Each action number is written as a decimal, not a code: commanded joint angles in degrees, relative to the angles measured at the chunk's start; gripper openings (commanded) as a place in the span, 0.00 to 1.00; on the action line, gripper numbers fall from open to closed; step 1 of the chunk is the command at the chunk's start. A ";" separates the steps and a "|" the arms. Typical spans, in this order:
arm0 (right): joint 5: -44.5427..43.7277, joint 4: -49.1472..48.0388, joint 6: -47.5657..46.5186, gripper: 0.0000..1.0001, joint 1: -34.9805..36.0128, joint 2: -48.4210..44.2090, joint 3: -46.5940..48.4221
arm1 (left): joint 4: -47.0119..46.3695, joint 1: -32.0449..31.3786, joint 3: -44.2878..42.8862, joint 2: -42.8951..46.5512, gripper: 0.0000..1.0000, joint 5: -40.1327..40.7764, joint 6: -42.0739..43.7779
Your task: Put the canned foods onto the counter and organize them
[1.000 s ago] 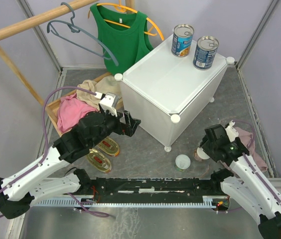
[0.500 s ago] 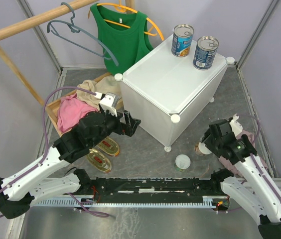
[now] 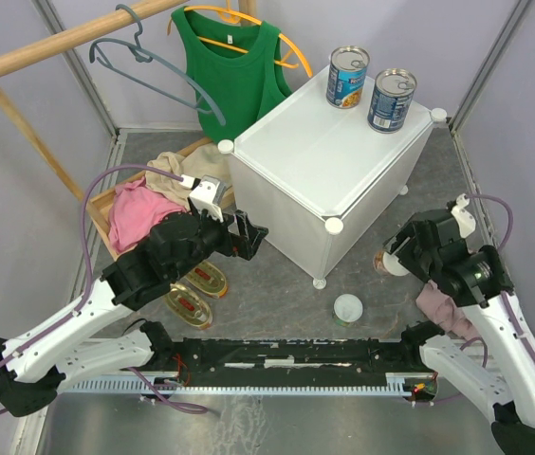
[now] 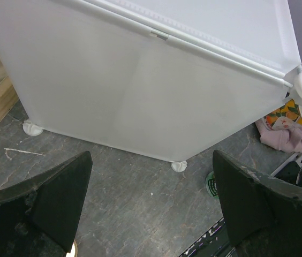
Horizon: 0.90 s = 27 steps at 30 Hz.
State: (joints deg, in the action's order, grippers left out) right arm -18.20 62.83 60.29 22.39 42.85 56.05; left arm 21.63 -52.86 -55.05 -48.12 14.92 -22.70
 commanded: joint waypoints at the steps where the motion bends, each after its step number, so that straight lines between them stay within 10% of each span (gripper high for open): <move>1: -1.18 -0.53 -1.55 0.03 0.23 0.63 6.78 | -2.38 -0.15 -2.06 -0.03 0.99 0.21 -0.77; 27: 1.84 -0.55 -4.07 0.01 0.22 13.49 33.46 | -2.64 -0.18 -4.06 -1.21 0.99 -0.19 -0.42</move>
State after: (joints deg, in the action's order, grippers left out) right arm -16.69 66.48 57.14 22.39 54.59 83.55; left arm 21.50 -52.86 -56.42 -49.25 14.90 -22.70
